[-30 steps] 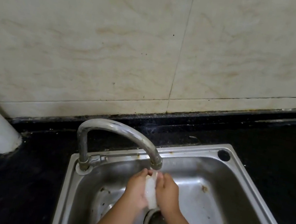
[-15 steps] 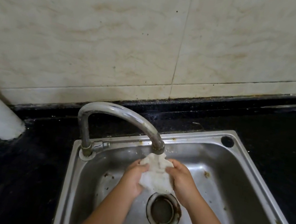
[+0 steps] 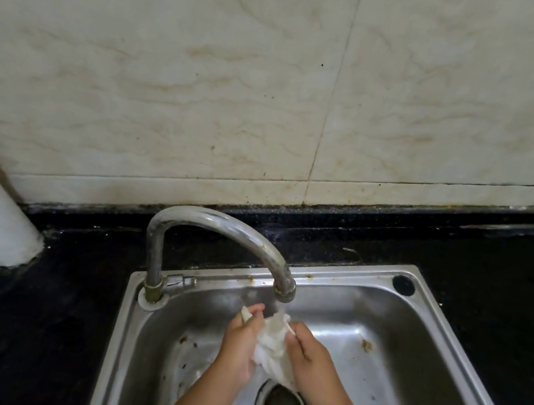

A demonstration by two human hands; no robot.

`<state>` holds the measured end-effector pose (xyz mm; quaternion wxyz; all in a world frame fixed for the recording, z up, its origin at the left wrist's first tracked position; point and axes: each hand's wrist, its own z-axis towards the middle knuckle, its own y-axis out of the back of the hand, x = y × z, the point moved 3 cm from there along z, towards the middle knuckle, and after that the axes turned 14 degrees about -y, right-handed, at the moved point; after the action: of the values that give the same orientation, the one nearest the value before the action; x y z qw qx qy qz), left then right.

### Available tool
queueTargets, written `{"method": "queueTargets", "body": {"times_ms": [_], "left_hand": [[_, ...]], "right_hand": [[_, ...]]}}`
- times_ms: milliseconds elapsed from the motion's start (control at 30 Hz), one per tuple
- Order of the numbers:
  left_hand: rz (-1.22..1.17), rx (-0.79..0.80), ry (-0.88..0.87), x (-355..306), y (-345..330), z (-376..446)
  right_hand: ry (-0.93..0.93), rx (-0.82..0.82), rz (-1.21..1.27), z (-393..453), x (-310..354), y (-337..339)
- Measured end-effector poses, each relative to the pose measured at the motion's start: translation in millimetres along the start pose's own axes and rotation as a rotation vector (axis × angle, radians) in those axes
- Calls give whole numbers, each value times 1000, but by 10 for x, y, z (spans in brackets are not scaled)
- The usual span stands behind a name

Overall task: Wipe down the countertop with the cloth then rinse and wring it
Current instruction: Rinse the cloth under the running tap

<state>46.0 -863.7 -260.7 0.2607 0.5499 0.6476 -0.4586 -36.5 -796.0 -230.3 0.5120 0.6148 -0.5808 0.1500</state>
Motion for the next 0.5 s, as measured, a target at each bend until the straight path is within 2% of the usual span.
{"method": "queueTargets", "body": {"times_ms": [133,267,333,500], "left_hand": [[-64,-115,7,-67,-47,-27],[-116,-128,8,-146,-78,-61],[-166,-86,8,-193,-116,-77],[-55,-4,-23,-162,-168,-121]], "right_hand": [[96,-10,-89,-77,74,22],[-95,-58,43,-13,-55,48],[-129,-84,45,-10,-87,49],[77,-188,117,-131,116,-7]]}}
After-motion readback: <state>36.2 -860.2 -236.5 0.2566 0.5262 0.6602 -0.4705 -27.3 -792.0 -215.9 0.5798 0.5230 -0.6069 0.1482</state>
